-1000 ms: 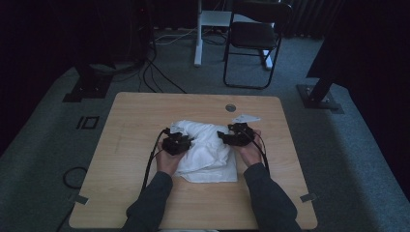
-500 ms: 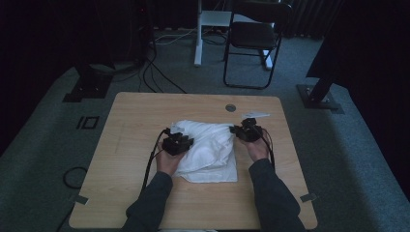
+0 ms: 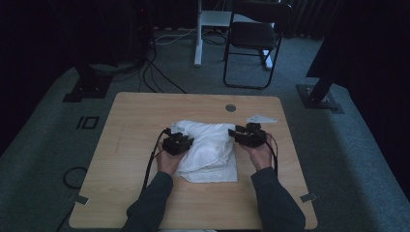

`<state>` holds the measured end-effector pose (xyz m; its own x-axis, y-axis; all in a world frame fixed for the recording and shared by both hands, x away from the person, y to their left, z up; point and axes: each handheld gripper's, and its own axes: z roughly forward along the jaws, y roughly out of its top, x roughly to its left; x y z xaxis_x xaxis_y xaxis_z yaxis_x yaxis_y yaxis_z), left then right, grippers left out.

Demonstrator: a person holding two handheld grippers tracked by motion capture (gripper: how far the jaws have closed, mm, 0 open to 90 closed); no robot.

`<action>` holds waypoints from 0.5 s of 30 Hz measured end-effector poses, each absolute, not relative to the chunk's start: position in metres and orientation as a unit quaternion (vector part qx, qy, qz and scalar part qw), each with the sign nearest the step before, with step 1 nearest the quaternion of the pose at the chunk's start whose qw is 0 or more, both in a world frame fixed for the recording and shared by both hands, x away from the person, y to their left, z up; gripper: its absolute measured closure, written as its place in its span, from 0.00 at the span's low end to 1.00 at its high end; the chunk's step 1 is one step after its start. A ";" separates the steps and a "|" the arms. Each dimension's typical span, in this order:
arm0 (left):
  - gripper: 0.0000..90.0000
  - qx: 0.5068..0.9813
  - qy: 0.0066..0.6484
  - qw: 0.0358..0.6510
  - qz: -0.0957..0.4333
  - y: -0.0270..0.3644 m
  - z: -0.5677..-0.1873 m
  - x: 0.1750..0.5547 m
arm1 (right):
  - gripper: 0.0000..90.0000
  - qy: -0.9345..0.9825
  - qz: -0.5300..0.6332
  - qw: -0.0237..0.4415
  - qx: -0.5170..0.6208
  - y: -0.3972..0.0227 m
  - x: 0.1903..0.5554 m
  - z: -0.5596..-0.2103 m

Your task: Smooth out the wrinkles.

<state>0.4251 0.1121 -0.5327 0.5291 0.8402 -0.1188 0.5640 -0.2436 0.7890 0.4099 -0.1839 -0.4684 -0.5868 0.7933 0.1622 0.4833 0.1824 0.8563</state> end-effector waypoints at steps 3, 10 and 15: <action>0.76 0.770 0.456 0.414 0.167 0.112 -0.533 0.425 | 0.59 0.767 0.482 0.154 0.394 -0.164 0.400 -0.470; 0.76 0.768 0.457 0.416 0.168 0.112 -0.533 0.424 | 0.90 0.804 0.417 0.157 0.395 -0.148 0.391 -0.491; 0.76 0.768 0.456 0.417 0.168 0.113 -0.533 0.424 | 0.97 0.804 0.396 0.186 0.402 -0.162 0.365 -0.495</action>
<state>0.4242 0.1129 -0.5329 0.5265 0.8414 -0.1218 0.5605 -0.2358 0.7939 0.3648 -0.1621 -0.4952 -0.6072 0.7943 0.0200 0.4995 0.3621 0.7870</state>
